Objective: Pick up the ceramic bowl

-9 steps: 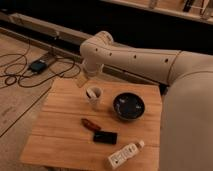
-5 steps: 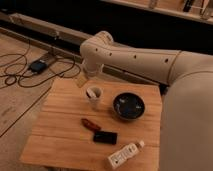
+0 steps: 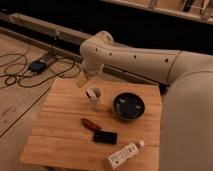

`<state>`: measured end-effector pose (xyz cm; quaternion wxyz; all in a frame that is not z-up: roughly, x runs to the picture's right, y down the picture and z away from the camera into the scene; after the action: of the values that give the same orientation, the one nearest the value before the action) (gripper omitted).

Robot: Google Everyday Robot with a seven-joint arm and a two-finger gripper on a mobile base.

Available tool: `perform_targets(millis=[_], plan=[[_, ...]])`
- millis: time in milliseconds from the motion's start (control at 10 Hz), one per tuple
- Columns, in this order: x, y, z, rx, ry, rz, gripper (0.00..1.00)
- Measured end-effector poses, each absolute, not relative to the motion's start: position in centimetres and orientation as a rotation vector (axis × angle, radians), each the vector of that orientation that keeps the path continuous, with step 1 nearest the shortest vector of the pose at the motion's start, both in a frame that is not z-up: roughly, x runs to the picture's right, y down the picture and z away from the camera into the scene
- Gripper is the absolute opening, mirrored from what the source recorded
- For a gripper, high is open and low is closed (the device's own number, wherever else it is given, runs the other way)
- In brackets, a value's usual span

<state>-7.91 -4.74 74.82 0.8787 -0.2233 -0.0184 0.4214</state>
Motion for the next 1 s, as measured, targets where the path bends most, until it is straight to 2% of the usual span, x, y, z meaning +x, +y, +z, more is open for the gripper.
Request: perform_targets(millis=[1000], plan=[[-7.41,-4.81,75.67,-0.484,-0.044,0.886,0.80]])
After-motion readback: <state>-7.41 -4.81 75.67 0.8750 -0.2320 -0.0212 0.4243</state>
